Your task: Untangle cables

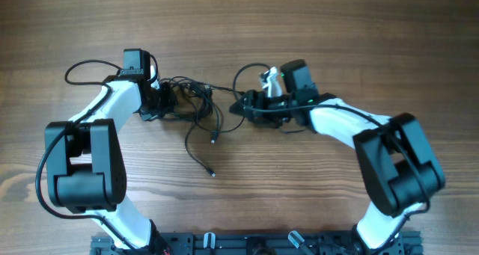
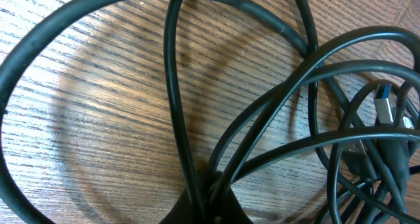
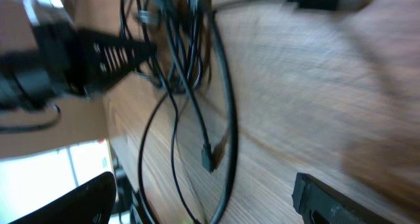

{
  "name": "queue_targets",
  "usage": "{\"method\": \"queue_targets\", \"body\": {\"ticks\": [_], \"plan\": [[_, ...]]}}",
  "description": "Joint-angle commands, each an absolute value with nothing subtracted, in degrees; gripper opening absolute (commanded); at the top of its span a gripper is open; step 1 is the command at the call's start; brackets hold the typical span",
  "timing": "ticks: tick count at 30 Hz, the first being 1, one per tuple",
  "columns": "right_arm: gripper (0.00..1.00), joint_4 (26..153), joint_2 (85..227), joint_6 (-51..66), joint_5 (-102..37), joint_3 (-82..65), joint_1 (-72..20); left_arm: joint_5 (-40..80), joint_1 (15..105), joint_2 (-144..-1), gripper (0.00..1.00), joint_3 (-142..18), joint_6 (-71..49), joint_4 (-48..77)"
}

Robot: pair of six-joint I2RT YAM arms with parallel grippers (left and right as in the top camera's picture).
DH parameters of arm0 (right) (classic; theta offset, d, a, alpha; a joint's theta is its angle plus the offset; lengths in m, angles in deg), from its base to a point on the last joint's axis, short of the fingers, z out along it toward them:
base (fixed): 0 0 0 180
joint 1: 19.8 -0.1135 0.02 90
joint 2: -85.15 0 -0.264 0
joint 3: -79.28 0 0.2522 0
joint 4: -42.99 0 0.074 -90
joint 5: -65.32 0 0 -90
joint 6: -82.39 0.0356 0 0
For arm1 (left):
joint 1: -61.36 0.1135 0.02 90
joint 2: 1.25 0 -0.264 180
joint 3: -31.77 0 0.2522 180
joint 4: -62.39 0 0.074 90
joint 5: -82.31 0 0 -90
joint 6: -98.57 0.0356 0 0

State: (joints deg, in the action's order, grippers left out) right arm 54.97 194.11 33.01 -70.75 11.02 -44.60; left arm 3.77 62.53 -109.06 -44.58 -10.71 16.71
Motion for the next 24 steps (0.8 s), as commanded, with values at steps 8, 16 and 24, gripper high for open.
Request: {"method": "queue_targets", "body": {"ticks": [8,16,24], "plan": [[0.04,46.51,197.35,32.92,-72.15,10.67,-48.47,4.03,59.03,-111.20,0.04,-42.94,-9.60,16.95],[0.04,43.91,193.28,31.24,-75.82,10.67,-48.23,4.03,56.58,-111.20,0.04,-42.94,-8.11,17.10],[0.05,44.36,171.69,29.84,-75.84,10.67,-44.53,2.96,56.58,-111.20,0.33,-42.94,-8.14,17.06]]}}
